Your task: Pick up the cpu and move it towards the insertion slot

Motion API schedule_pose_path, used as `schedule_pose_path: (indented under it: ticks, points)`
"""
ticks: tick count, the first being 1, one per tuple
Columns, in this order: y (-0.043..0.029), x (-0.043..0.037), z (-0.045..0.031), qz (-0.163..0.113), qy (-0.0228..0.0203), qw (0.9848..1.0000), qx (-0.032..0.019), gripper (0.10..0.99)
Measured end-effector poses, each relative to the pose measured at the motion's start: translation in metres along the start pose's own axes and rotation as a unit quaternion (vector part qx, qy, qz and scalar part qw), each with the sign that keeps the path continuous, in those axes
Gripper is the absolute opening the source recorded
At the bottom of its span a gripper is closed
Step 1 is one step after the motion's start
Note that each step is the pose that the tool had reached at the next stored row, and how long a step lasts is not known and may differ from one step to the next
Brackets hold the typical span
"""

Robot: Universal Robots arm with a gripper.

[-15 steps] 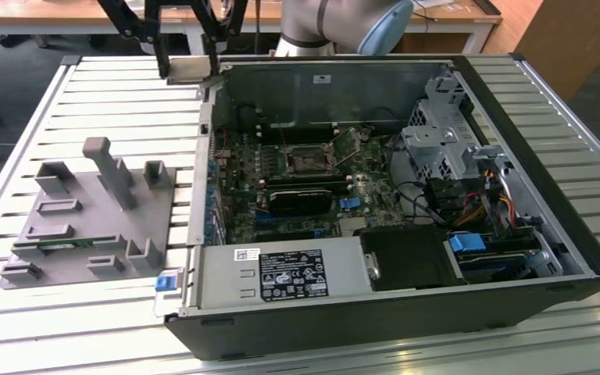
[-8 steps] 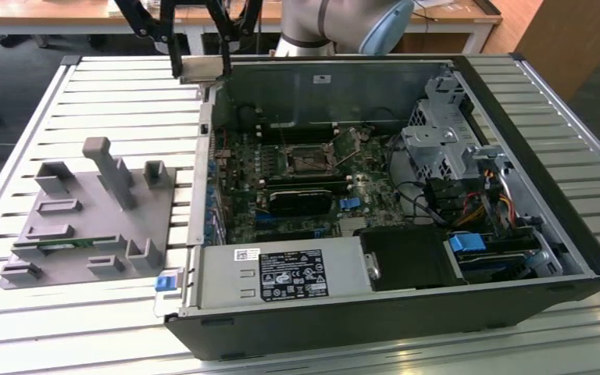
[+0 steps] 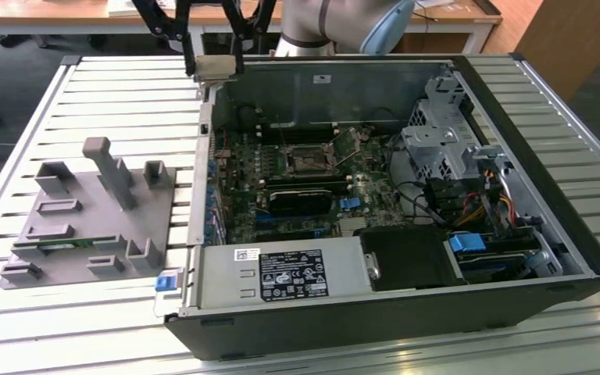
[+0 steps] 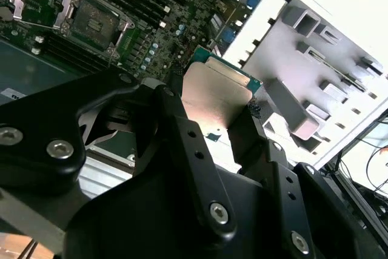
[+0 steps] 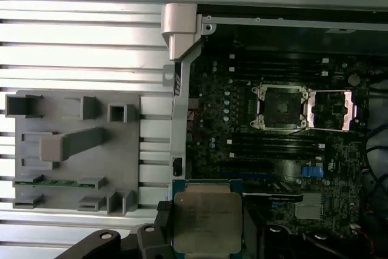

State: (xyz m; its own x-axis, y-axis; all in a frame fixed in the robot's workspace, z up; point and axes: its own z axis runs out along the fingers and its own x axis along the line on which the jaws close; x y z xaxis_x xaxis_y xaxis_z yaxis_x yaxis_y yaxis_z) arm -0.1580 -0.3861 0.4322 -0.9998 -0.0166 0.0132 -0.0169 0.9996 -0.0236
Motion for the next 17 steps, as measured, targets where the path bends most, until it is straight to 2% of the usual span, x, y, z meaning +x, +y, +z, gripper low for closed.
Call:
schedule_pose_path:
  ticks: [17]
  points:
    - [0.0068,-0.0299,-0.0005,-0.001,0.0001,1.0000,0.0000,0.545]
